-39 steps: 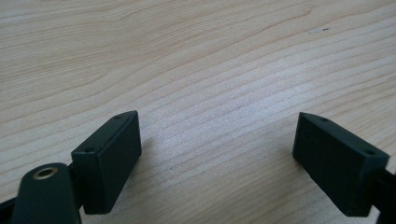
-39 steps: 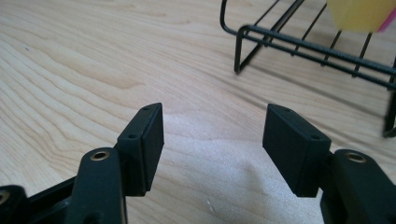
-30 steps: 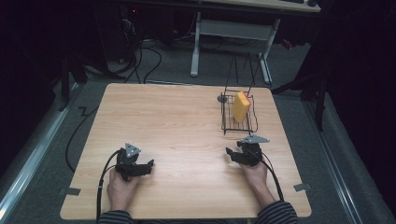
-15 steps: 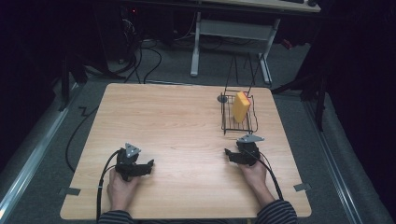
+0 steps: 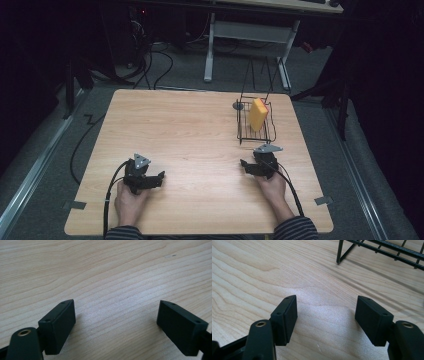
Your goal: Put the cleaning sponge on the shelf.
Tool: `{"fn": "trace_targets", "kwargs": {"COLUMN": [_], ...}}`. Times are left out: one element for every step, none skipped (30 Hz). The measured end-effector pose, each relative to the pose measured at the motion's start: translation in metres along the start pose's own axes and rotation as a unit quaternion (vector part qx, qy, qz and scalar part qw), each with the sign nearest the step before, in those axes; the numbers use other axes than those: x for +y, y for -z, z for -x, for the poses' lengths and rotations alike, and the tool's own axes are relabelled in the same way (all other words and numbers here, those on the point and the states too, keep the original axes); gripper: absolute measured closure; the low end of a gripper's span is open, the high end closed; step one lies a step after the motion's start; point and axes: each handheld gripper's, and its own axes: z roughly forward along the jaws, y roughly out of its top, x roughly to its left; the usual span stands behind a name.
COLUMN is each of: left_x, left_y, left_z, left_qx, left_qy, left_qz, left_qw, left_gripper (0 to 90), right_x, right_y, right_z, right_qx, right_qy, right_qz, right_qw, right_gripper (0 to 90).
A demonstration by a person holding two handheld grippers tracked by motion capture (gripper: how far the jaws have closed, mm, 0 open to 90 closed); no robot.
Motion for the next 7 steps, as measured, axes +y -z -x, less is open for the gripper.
{"fn": "trace_targets", "kwargs": {"left_x": [0.0,0.0,0.0,0.0001,0.0001,0.0001,0.0002], "left_y": [0.0,0.0,-0.0001,-0.0001,-0.0001,-0.0002,-0.0002], "left_z": [0.0,0.0,0.0,0.0,0.0,0.0,0.0], "left_qx": [0.0,0.0,0.0,0.001,0.001,0.001,0.001], "left_qy": [0.0,0.0,0.0,0.0,0.001,0.001,0.001], "left_qz": [0.0,0.0,0.0,0.0,0.0,0.0,0.0], "left_qw": [1.0,1.0,1.0,1.0,1.0,1.0,1.0], "left_gripper": [15.9,15.9,15.9,15.9,15.9,15.9,15.9], "right_x": [0.0,-0.0001,-0.0001,-0.0001,-0.0002,-0.0002,-0.0002], "right_y": [0.0,0.0002,0.0002,0.0002,0.0002,0.0002,0.0002], "right_z": [0.0,-0.0002,-0.0002,-0.0002,-0.0003,-0.0003,-0.0003], "right_qx": [0.0,0.0,0.0,0.0,0.0,0.0,0.0], "right_qy": [0.0,0.0,0.0,0.0,0.0,0.0,0.0], "right_qz": [0.0,-0.001,-0.001,-0.001,-0.001,-0.001,-0.001], "right_qw": [1.0,1.0,1.0,1.0,1.0,1.0,1.0], "right_gripper": [34.8,34.8,34.8,34.8,34.7,34.7,34.7]}}
